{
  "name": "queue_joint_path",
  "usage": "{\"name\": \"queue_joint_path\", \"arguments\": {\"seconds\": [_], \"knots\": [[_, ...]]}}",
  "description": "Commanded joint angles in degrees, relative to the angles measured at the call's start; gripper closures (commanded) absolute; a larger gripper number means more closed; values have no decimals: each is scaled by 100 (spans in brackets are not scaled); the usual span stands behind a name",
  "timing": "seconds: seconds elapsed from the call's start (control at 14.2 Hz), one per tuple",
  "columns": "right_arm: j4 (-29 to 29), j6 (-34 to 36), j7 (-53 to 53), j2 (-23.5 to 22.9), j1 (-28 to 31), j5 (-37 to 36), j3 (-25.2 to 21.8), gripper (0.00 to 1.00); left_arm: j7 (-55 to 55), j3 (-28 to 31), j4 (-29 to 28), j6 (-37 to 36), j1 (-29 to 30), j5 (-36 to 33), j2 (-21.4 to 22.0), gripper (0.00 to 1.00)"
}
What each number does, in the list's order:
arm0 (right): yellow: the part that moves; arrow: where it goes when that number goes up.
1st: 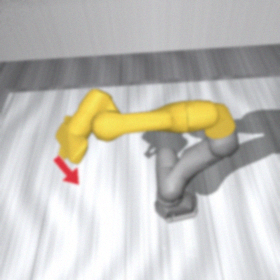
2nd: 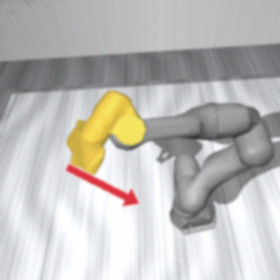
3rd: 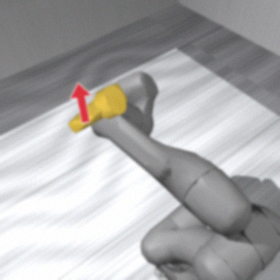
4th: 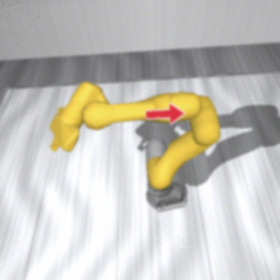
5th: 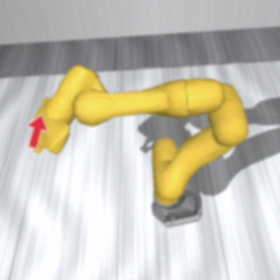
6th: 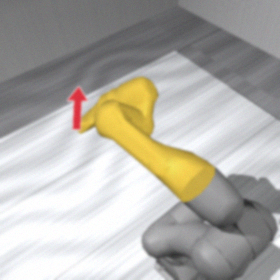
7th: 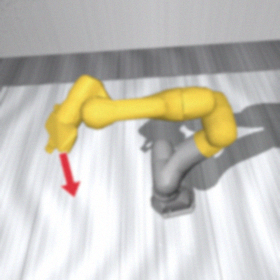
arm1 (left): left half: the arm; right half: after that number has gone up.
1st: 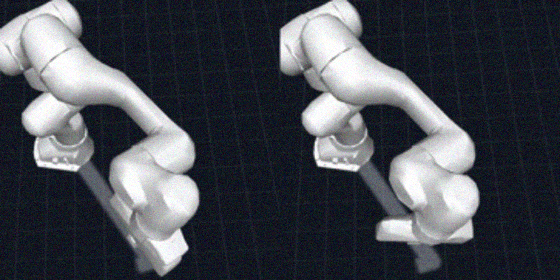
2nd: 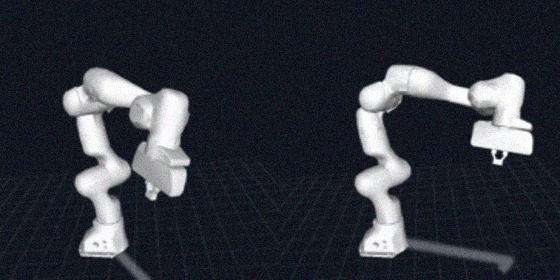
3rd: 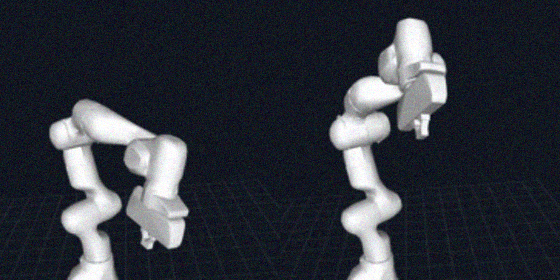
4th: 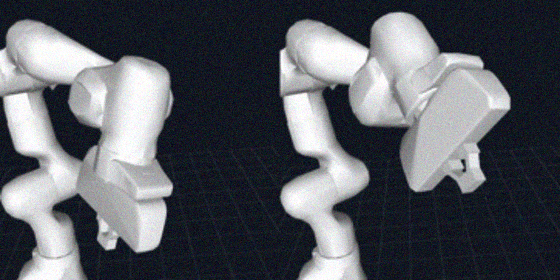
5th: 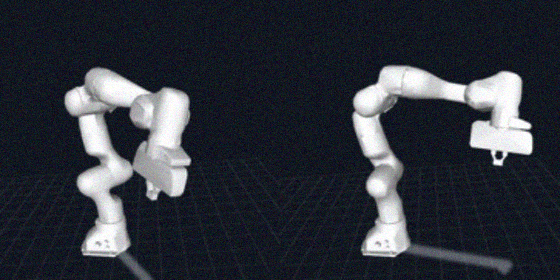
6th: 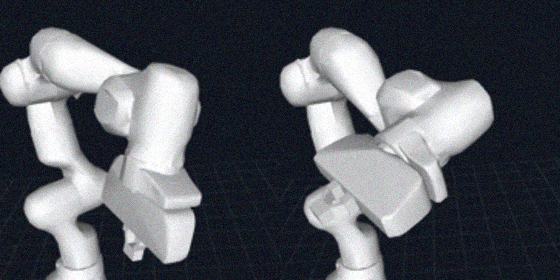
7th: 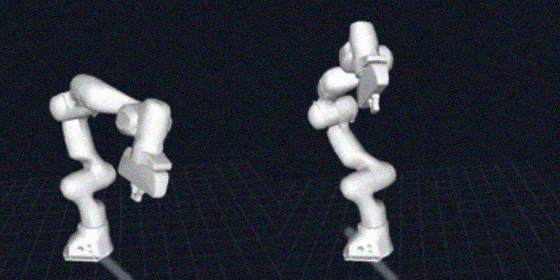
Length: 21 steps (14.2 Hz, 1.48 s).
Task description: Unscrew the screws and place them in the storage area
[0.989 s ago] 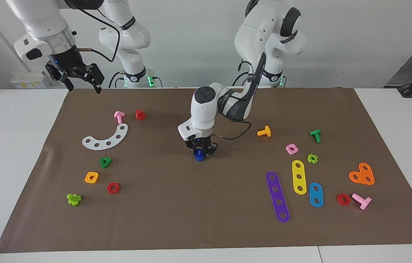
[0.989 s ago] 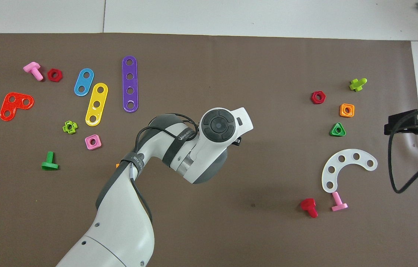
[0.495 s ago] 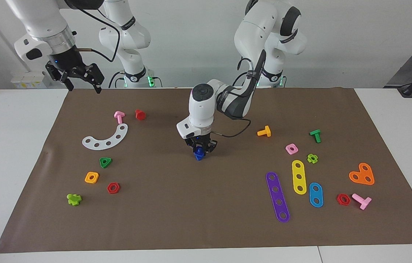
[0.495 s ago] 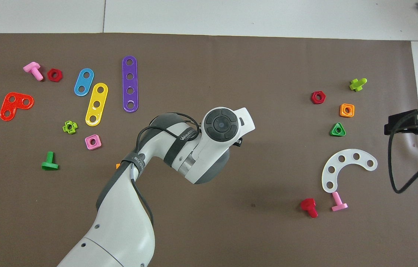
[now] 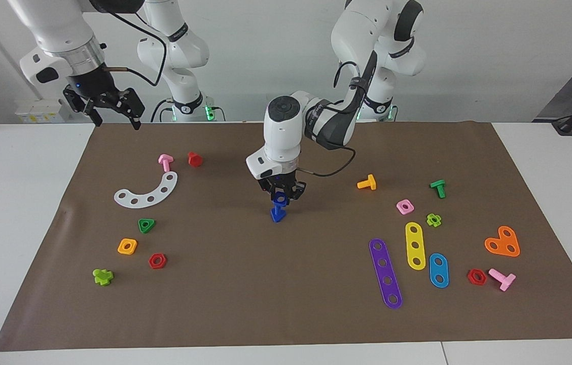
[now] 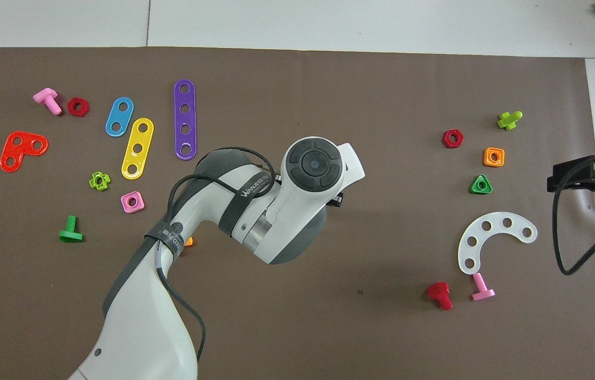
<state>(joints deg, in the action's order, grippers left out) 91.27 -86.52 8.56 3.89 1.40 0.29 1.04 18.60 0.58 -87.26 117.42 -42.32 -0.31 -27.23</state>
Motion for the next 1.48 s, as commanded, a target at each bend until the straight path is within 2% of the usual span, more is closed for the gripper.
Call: {"name": "queue_joint_path", "arguments": {"seconds": [0.0, 0.21, 0.42, 0.57, 0.71, 0.92, 1.06, 1.2, 1.27, 1.41], "knots": [[31, 83, -82, 120, 26, -20, 10, 0, -14, 73, -378, -175, 127, -57, 463, 86], [110, -83, -161, 147, -52, 137, 19, 0, -102, 82, -984, -88, 408, -66, 727, 86], [373, -942, 432, -19, -727, 348, 19, 0, -119, 73, -1713, 298, 1171, -66, 920, 86], [574, -1584, 1058, -248, -1333, 358, 10, 0, -181, 82, -2293, 1078, 1444, -66, 1052, 86], [611, -1955, 1305, -633, -1790, 358, 19, 0, -242, 82, -2629, 1371, 1709, -74, 1132, 86], [593, -3156, 1824, -1651, -2450, 288, 19, 0, -453, 91, -2787, 1354, 1956, -74, 1193, 86], [620, -3712, 1913, -2075, -2811, 270, 10, 0, -497, 135, -2893, 1372, 2087, -83, 1237, 83], [716, -3915, 1895, -2278, -2961, 244, 10, 0, -541, 135, -2902, 1372, 2228, -144, 1237, 78], [838, -4064, 1860, -2305, -2979, 235, 10, 0, -550, 135, -2902, 1363, 2246, -162, 1237, 67], [1094, -4407, 1711, -2453, -2988, 217, 10, 0, -724, 135, -2946, 1354, 2325, -162, 1246, 39]]}}
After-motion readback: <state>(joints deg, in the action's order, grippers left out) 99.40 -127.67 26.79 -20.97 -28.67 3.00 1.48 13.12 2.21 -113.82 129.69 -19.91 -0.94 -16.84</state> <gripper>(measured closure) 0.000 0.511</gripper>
